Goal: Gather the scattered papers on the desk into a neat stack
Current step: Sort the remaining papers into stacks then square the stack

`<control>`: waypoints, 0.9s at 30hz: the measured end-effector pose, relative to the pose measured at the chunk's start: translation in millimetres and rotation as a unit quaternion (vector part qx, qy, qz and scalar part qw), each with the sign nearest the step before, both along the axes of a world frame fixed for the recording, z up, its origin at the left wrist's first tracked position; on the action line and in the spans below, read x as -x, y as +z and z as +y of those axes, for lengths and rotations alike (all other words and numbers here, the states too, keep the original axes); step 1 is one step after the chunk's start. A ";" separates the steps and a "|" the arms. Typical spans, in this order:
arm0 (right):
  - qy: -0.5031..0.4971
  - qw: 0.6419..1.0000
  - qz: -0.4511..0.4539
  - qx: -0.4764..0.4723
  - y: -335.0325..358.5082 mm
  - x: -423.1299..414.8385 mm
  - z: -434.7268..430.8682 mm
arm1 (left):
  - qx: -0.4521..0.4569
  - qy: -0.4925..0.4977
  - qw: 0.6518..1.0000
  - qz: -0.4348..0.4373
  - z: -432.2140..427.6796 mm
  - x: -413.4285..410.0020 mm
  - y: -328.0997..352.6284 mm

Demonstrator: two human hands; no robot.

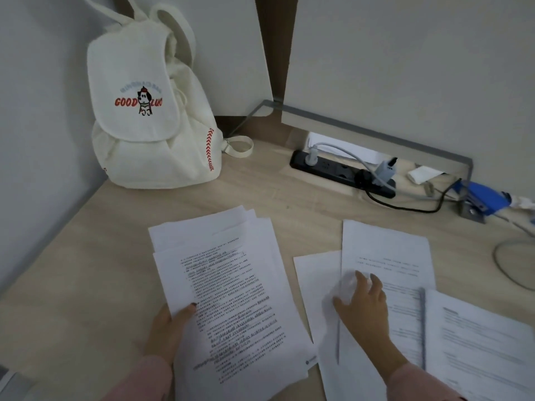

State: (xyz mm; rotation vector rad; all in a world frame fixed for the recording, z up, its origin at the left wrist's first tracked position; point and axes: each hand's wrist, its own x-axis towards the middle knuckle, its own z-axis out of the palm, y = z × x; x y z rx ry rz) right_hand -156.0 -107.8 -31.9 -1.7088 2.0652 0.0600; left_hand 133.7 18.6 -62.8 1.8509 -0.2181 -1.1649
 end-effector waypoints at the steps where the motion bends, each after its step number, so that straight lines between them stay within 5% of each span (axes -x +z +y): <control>1: -0.001 1.000 0.004 -0.008 -1.0 5.8 5.4 | 0.001 -0.008 1.000 -0.004 -1.5 0.6 1.1; 8: 0.095 0.993 0.072 0.013 -8.0 12.8 21.3 | -0.024 -0.021 0.999 -0.022 -6.9 1.7 7.6; 14: 0.080 0.993 -0.060 0.069 6.0 27.3 33.0 | -0.037 -0.033 0.998 -0.035 -8.0 -0.9 7.2; 17: 0.172 0.974 -0.089 0.117 9.4 30.3 50.2 | -0.041 -0.030 0.998 -0.042 -8.0 -0.9 6.3; 27: 0.258 0.961 0.030 0.097 -25.5 8.7 115.6 | -0.052 -0.035 0.997 -0.038 -9.1 -1.8 7.6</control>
